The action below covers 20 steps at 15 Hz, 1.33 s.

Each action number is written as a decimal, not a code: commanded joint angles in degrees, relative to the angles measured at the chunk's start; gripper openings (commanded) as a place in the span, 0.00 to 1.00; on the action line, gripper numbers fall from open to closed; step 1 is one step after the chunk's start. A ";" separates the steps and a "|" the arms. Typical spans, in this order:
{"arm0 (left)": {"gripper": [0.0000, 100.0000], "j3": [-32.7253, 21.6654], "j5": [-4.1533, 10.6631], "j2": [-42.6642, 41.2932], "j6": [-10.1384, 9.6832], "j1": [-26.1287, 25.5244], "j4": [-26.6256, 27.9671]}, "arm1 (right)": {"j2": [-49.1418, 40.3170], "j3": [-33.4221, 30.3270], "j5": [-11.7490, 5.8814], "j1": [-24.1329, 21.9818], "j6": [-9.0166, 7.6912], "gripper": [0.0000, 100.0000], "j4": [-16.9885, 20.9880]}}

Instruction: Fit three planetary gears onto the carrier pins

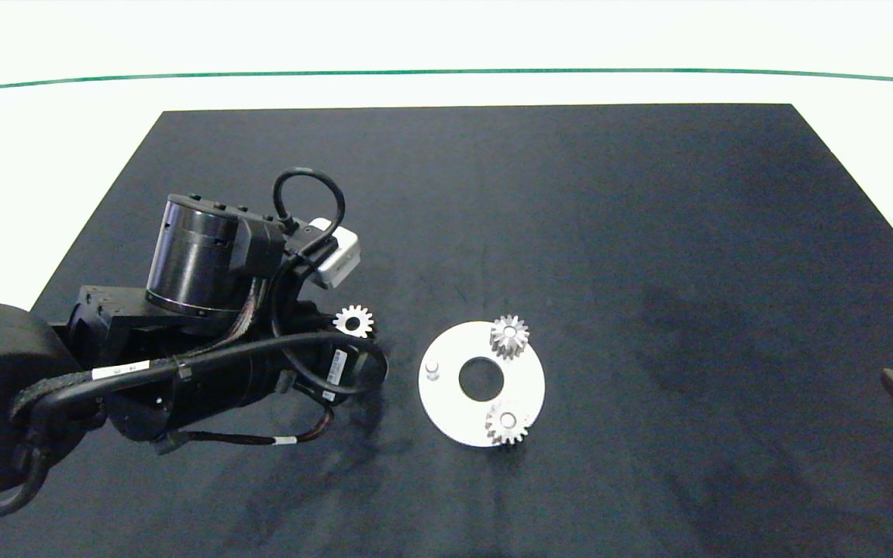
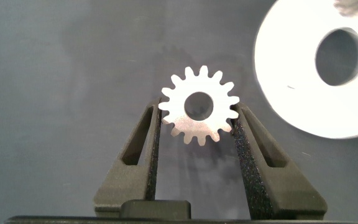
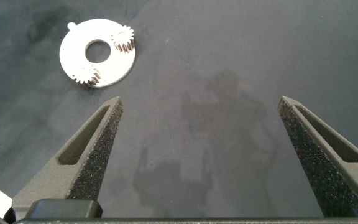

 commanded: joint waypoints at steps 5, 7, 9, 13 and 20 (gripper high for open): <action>0.16 -0.45 0.08 3.23 0.48 -6.12 -0.37 | -0.19 0.27 -0.01 0.02 -0.03 1.00 0.10; 0.16 -0.45 0.08 4.02 0.56 -6.21 -0.45 | -0.19 0.27 -0.01 0.11 -0.03 1.00 0.10; 0.16 -0.89 0.08 4.82 0.56 -6.21 -0.54 | -0.46 0.27 -0.01 0.02 -0.03 1.00 0.01; 0.16 -2.74 0.08 6.40 0.65 -6.91 -0.54 | -0.55 0.19 -0.01 0.02 -0.03 1.00 0.01; 0.16 -3.79 0.08 7.19 0.65 -7.79 -0.37 | -0.55 0.19 -0.01 0.11 -0.03 1.00 -0.08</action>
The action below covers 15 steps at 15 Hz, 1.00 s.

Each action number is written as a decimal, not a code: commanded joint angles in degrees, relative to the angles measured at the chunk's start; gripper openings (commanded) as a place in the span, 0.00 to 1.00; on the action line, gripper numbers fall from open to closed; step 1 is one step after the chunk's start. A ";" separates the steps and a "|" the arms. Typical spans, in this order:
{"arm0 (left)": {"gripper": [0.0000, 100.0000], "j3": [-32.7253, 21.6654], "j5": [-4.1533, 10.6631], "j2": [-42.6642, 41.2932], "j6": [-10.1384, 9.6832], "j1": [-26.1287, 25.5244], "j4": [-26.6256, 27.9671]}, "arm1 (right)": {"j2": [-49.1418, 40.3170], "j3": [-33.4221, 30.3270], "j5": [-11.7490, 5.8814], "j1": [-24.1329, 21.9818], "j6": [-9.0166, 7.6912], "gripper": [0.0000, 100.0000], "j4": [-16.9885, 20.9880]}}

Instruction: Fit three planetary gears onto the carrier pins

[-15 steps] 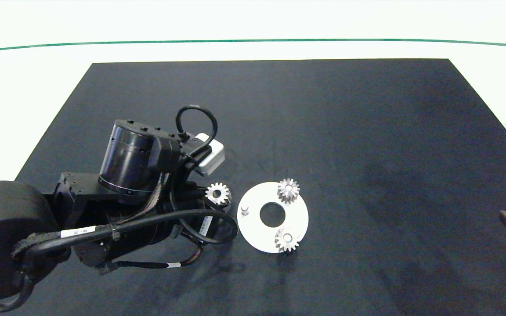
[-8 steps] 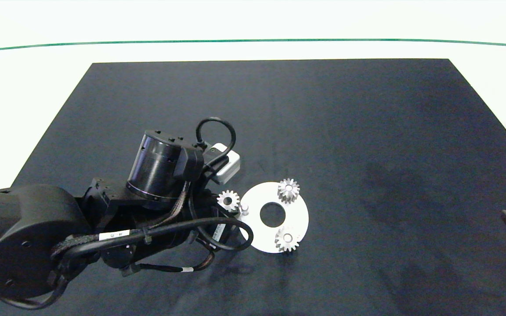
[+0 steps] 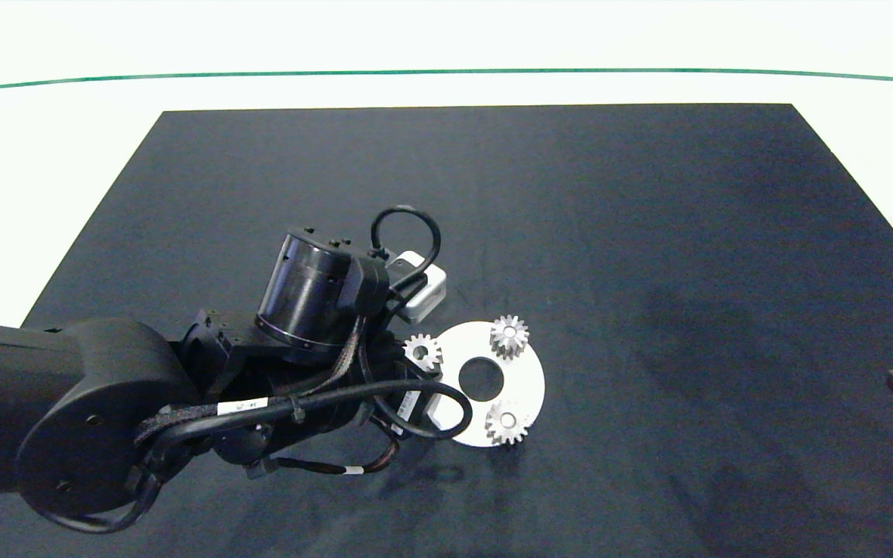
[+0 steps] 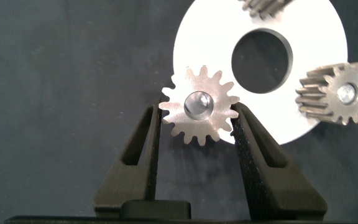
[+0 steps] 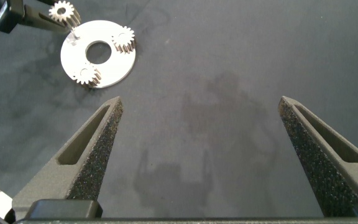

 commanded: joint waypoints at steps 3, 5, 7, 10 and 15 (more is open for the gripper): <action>0.16 0.40 0.08 0.11 0.04 -0.33 0.01 | -0.05 0.00 -0.09 0.01 -0.12 1.00 0.01; 0.16 0.31 0.08 0.46 0.04 -0.24 -0.07 | -0.05 0.00 -0.09 0.01 -0.12 1.00 0.01; 0.16 -0.04 0.08 1.08 0.04 -0.33 -0.16 | 0.04 0.00 -0.09 0.01 -0.12 1.00 0.10; 0.16 -0.21 0.08 1.25 0.13 -0.95 -0.25 | 0.04 0.00 -0.09 0.01 -0.12 1.00 0.10; 0.16 0.31 0.08 0.90 0.13 -0.95 -0.16 | 0.04 0.09 -0.09 0.01 -0.12 1.00 0.10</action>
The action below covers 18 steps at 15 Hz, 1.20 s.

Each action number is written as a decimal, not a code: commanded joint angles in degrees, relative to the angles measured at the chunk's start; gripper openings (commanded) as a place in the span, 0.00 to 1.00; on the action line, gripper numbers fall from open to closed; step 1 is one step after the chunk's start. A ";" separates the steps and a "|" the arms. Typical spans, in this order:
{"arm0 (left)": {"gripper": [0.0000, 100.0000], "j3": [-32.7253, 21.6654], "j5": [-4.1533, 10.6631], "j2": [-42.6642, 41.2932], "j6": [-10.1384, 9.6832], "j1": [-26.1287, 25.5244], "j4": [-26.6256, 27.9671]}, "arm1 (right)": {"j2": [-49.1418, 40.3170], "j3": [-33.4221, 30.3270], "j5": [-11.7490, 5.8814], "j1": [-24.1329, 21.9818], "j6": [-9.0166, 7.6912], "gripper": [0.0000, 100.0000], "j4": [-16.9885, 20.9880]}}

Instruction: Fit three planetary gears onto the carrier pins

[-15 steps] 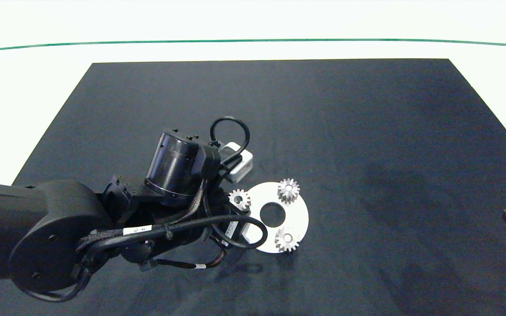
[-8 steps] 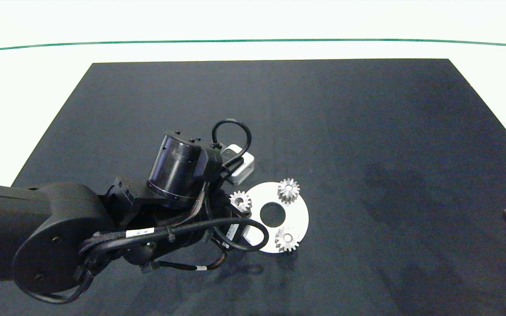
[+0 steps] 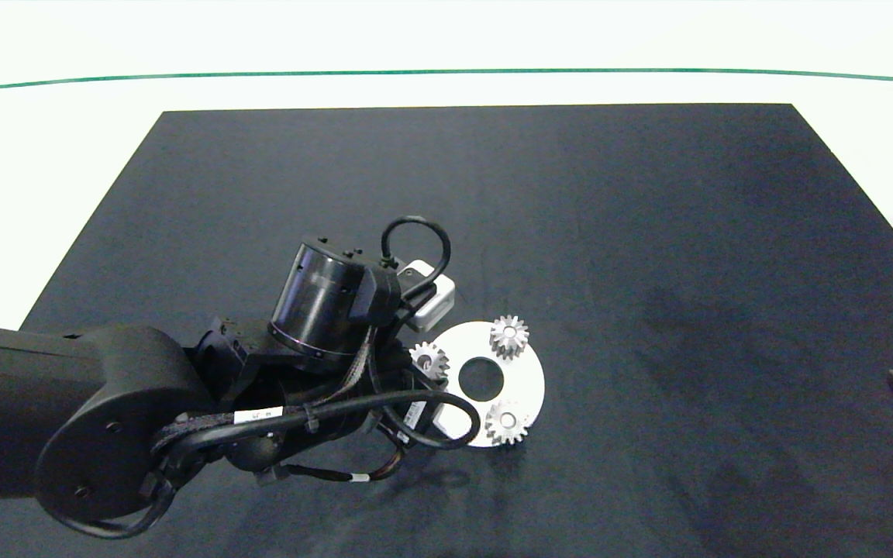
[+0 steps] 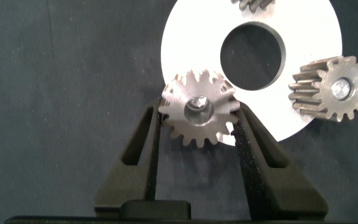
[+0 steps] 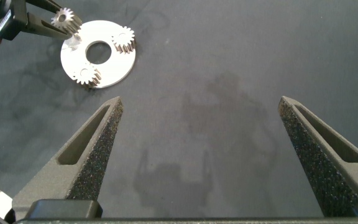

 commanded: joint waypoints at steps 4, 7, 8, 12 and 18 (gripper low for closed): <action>0.16 -0.36 0.08 0.09 0.16 -0.17 -0.14 | 0.24 0.08 -0.09 0.01 -0.12 1.00 0.07; 0.16 -0.45 0.08 0.09 1.56 -0.08 -0.14 | 0.33 0.17 -0.09 0.10 -0.12 1.00 0.07; 0.16 -0.62 0.08 0.18 1.65 -0.08 -0.05 | 0.33 0.17 -0.09 0.10 -0.12 1.00 0.07; 0.16 -0.80 0.08 0.27 2.27 0.09 0.04 | 0.24 0.17 -0.09 0.10 -0.12 1.00 0.07; 0.16 -1.68 0.08 0.35 2.62 0.09 0.04 | 0.33 0.17 -0.09 0.10 -0.21 1.00 0.07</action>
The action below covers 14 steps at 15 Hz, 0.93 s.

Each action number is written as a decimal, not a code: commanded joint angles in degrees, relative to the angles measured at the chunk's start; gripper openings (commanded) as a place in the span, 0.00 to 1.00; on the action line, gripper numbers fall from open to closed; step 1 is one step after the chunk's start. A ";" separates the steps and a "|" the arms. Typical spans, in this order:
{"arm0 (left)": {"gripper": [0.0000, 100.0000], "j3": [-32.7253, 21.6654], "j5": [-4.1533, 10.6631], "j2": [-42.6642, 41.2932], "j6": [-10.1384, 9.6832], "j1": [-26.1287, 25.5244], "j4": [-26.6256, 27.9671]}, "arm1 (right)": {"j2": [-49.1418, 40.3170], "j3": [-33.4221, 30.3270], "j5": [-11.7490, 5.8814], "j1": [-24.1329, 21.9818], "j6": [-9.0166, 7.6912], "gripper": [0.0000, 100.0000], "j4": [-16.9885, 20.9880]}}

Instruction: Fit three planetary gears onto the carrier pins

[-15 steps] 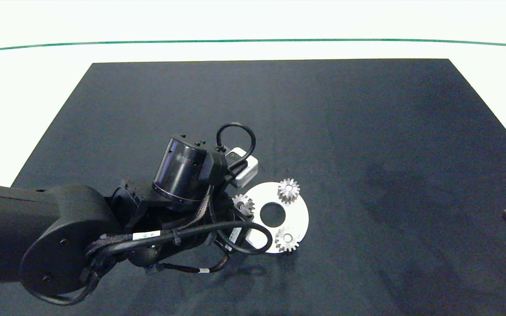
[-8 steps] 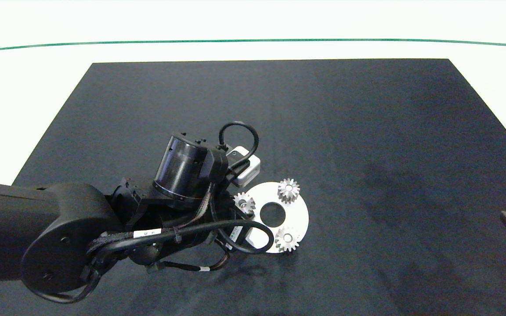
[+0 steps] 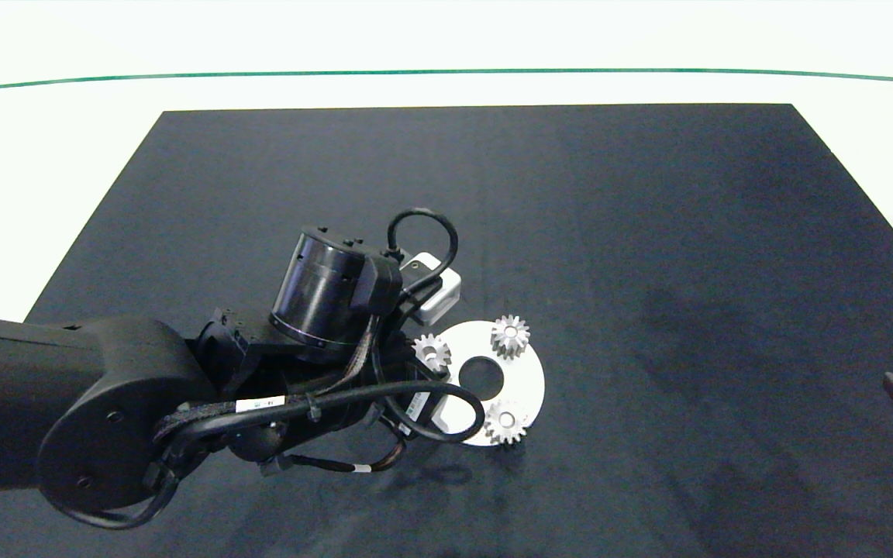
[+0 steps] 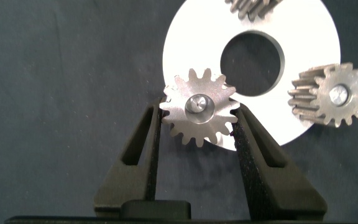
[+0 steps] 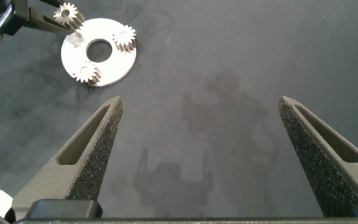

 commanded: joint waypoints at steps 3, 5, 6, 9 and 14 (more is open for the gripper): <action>0.16 -0.18 0.08 0.27 0.70 -0.02 -0.03 | 0.07 -0.02 -0.09 0.03 -0.18 1.00 0.10; 0.16 0.00 0.08 0.53 0.70 -0.02 -0.03 | -0.02 -0.02 -0.09 0.03 -0.18 1.00 0.10; 0.16 0.17 0.08 0.53 0.70 -0.02 -0.03 | 0.07 -0.02 -0.09 0.03 -0.18 1.00 0.10; 0.16 0.26 0.08 0.53 0.70 -0.10 0.05 | -0.02 -0.02 -0.09 0.03 -0.18 1.00 0.10; 0.16 0.44 0.08 0.53 0.61 -0.19 0.05 | -0.02 -0.02 -0.09 0.03 -0.18 1.00 0.10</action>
